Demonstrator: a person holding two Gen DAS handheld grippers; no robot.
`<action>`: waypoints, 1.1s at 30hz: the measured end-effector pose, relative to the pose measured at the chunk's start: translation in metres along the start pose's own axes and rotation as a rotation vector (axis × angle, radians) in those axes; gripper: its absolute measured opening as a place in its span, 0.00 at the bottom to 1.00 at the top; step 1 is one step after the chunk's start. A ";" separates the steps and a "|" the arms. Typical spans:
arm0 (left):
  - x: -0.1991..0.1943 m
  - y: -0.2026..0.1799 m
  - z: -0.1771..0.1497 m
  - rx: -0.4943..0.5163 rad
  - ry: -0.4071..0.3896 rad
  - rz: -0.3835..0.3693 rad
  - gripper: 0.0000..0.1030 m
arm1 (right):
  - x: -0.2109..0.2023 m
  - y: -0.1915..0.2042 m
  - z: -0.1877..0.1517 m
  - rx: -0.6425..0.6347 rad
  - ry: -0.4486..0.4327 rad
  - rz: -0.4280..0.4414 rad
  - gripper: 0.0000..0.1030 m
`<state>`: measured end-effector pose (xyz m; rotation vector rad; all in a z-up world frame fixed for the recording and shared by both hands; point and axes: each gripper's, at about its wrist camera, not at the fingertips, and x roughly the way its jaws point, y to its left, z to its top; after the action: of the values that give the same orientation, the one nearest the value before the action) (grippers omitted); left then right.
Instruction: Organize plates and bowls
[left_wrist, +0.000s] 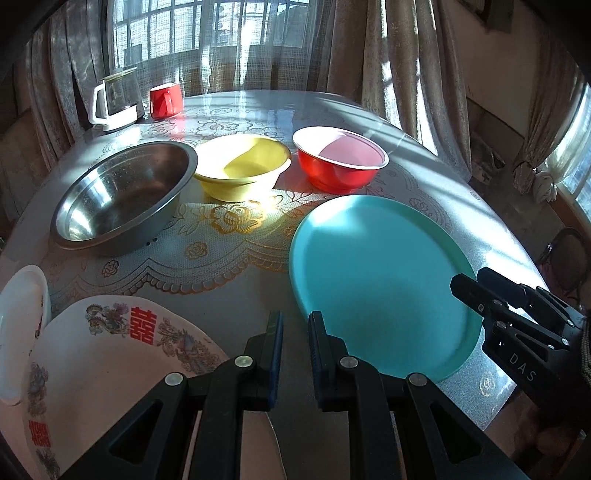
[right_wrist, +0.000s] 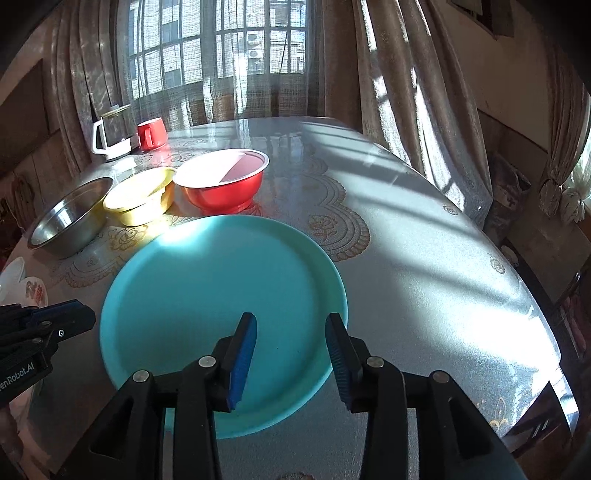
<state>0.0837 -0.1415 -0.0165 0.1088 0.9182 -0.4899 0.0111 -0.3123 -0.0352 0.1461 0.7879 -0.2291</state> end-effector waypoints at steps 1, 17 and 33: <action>-0.005 0.005 -0.001 -0.016 -0.015 0.006 0.14 | -0.001 0.007 0.003 -0.009 0.004 0.039 0.40; -0.090 0.119 -0.040 -0.228 -0.196 0.223 0.31 | 0.011 0.165 0.032 -0.139 0.177 0.618 0.40; -0.120 0.235 -0.083 -0.455 -0.218 0.361 0.33 | 0.033 0.285 0.061 -0.247 0.270 0.732 0.39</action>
<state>0.0679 0.1343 0.0000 -0.1885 0.7549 0.0484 0.1492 -0.0558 -0.0037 0.2245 0.9714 0.5895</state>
